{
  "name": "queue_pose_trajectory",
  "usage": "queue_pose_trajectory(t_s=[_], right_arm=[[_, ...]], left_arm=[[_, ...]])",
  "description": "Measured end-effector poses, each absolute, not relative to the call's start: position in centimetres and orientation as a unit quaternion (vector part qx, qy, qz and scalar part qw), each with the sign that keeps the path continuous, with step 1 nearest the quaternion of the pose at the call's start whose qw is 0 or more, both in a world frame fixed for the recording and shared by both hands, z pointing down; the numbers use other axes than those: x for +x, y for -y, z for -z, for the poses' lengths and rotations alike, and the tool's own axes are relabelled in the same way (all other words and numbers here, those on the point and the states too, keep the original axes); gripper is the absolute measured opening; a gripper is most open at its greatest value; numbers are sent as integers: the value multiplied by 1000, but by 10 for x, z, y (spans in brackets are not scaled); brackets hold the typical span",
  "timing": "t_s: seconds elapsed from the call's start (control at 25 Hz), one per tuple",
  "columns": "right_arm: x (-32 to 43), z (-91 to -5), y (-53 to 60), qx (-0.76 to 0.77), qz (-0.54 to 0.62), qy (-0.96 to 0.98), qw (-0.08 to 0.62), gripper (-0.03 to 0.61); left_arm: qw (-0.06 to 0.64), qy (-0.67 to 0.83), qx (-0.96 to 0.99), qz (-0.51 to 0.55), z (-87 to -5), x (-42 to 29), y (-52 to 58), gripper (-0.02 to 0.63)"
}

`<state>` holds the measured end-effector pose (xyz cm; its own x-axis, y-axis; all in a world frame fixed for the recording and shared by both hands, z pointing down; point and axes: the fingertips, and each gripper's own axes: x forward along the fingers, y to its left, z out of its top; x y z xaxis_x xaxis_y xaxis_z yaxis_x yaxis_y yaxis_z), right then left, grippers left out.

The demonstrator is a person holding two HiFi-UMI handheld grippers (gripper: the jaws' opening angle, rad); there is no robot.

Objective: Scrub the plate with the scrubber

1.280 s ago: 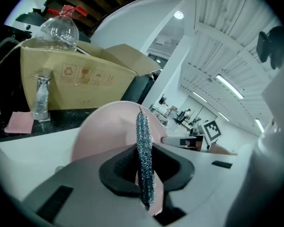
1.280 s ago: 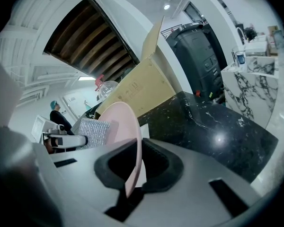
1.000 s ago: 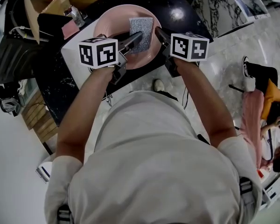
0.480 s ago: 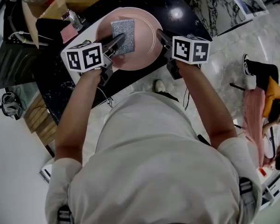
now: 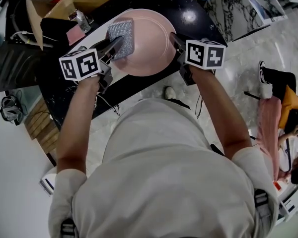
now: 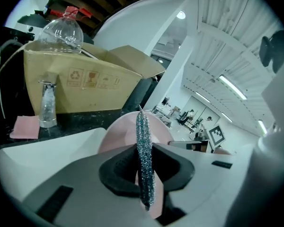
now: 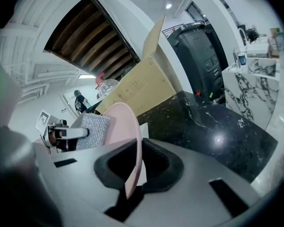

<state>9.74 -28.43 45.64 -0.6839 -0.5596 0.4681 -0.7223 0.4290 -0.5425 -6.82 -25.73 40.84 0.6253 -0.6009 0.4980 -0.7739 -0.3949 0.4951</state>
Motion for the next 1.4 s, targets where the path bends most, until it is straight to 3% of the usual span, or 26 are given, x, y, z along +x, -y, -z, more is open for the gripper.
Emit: queue_pose_trajectory(t_s=[0.48,1.4], right_arm=[[86,-448,282,365,-369,848,107,26],[105,-450,291,377,-373,840,118,26]], left_arm=[[384,335,853,-113,-405,20,268,64],[344,454,814,-113,-403,-123,252,64]])
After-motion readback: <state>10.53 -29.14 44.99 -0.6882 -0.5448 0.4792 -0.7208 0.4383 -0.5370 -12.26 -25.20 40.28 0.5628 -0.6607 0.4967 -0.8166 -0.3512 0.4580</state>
